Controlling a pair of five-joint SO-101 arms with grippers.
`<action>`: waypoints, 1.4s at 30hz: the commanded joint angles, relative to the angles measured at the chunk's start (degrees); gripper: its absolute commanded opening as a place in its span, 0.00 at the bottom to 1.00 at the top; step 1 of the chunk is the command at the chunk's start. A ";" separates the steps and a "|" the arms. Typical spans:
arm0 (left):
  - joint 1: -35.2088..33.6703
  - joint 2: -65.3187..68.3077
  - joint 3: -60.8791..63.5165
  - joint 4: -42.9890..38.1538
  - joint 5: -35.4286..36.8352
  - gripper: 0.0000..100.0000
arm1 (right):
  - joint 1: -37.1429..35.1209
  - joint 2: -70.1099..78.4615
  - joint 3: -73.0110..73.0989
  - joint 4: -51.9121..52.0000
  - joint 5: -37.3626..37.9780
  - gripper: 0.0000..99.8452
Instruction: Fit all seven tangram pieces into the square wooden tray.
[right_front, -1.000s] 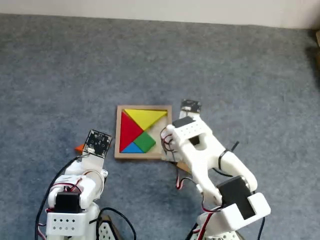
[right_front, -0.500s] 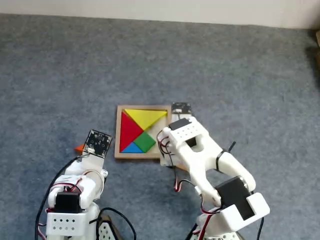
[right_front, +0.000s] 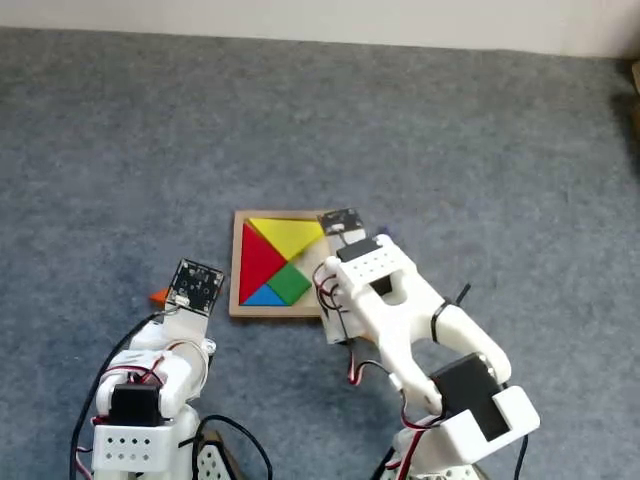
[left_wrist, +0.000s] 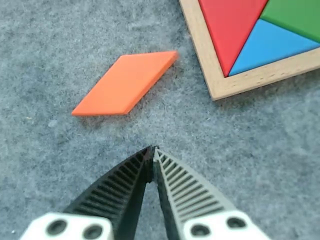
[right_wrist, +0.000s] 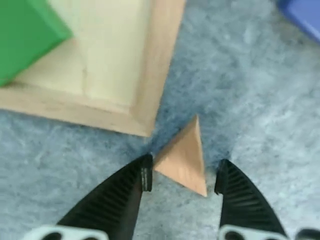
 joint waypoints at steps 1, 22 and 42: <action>0.84 -2.77 1.36 0.18 0.44 0.03 | -1.27 0.57 -0.48 0.13 4.75 0.20; 0.84 -2.77 1.36 0.18 0.44 0.03 | -1.27 0.48 -0.57 0.13 9.49 0.05; 0.84 -2.77 1.36 0.18 0.44 0.03 | 4.44 -12.18 -0.40 5.05 4.48 0.14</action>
